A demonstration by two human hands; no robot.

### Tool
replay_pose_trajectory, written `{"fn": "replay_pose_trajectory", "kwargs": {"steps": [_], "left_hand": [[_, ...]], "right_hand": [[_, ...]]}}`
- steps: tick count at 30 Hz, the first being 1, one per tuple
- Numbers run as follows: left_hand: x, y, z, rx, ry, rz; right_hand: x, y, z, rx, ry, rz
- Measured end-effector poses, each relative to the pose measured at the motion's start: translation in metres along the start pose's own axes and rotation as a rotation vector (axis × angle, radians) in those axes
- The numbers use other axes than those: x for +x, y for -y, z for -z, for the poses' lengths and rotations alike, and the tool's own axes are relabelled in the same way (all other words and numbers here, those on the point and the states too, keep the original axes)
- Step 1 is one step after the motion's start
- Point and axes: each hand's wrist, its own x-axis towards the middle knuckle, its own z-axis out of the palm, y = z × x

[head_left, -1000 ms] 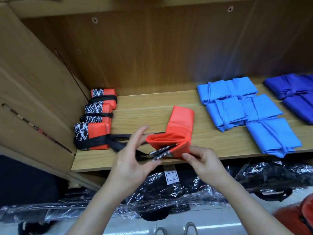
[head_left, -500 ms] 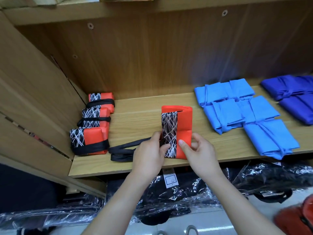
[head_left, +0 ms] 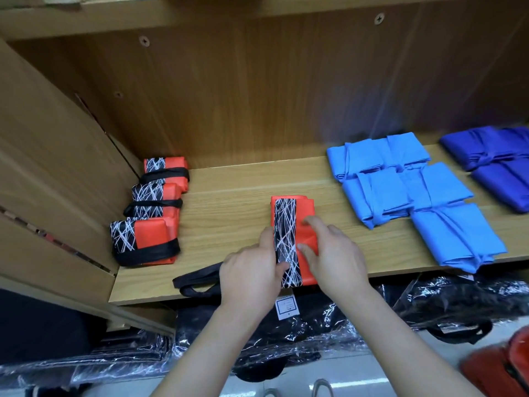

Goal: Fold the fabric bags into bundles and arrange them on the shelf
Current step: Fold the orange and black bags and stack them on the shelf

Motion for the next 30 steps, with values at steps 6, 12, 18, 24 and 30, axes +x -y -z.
{"fn": "replay_pose_trajectory", "kwargs": {"steps": [6,12,18,24,30], "left_hand": [[-0.003,0.011,-0.012,-0.025,-0.273,-0.213],[-0.012,0.024,-0.03,0.084,0.014,-0.474],[-0.012,0.022,-0.032,-0.085,-0.003,-0.473],[-0.015,0.024,-0.029,-0.113,0.042,-0.496],[-0.007,0.026,-0.014,-0.161,0.115,-0.4]], "right_hand": [[0.011,0.003,0.004,-0.068,0.081,0.01],[0.027,0.001,0.007,-0.06,0.177,-0.056],[0.047,0.002,0.025,-0.196,0.292,0.009],[0.082,0.008,0.024,-0.146,0.459,0.258],[0.074,-0.002,0.024,0.061,0.419,0.223]]}}
